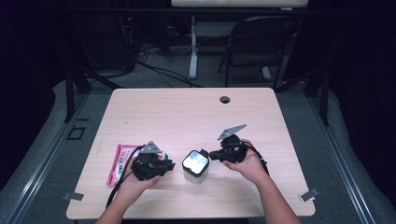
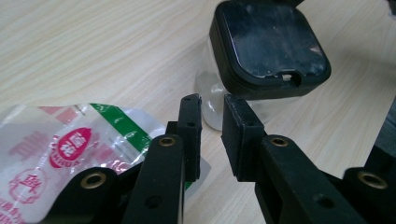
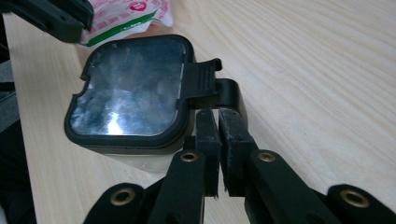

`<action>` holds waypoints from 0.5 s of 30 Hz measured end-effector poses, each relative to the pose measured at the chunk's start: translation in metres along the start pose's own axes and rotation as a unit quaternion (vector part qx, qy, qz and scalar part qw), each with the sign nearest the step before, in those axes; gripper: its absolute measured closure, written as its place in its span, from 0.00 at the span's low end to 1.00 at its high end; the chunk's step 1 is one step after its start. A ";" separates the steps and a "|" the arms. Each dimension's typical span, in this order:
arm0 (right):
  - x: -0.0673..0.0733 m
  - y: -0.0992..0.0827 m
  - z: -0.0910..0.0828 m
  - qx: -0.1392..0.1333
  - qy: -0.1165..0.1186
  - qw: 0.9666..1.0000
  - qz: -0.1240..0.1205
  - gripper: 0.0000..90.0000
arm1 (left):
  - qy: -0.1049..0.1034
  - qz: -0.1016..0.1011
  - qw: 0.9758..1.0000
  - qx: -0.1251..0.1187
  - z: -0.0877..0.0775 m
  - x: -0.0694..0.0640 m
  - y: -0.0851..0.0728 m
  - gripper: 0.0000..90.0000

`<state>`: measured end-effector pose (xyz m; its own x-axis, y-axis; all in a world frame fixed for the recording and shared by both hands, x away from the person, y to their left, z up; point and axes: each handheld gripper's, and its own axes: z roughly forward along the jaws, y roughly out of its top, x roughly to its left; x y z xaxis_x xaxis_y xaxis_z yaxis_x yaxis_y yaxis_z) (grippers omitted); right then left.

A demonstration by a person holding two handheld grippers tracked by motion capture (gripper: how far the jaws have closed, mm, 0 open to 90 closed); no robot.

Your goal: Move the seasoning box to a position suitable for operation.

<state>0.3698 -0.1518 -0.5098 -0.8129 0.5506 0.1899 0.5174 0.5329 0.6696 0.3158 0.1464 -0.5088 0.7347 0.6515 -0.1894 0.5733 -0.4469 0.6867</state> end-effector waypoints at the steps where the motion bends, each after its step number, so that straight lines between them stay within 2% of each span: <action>1: 0.001 0.000 0.000 -0.001 0.001 1.000 0.001 0.97 | -0.003 0.001 1.000 0.001 0.001 -0.001 0.000 0.87; 5: 0.006 0.001 0.000 0.001 0.003 1.000 -0.004 0.98 | -0.007 0.003 1.000 0.000 0.003 -0.005 0.001 0.87; 8: 0.008 0.001 0.001 0.005 -0.002 1.000 -0.008 0.98 | -0.007 0.007 1.000 0.005 0.005 -0.007 0.001 0.87; 15: 0.013 -0.001 0.002 0.011 0.005 1.000 -0.010 1.00 | -0.009 0.013 1.000 0.017 0.013 -0.010 0.001 0.87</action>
<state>0.3592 -0.1437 -0.5093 -0.8259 0.5334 0.1830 0.5064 0.5586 0.6569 0.3137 0.1315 -0.5156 0.7559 0.6284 -0.1838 0.5651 -0.4843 0.6679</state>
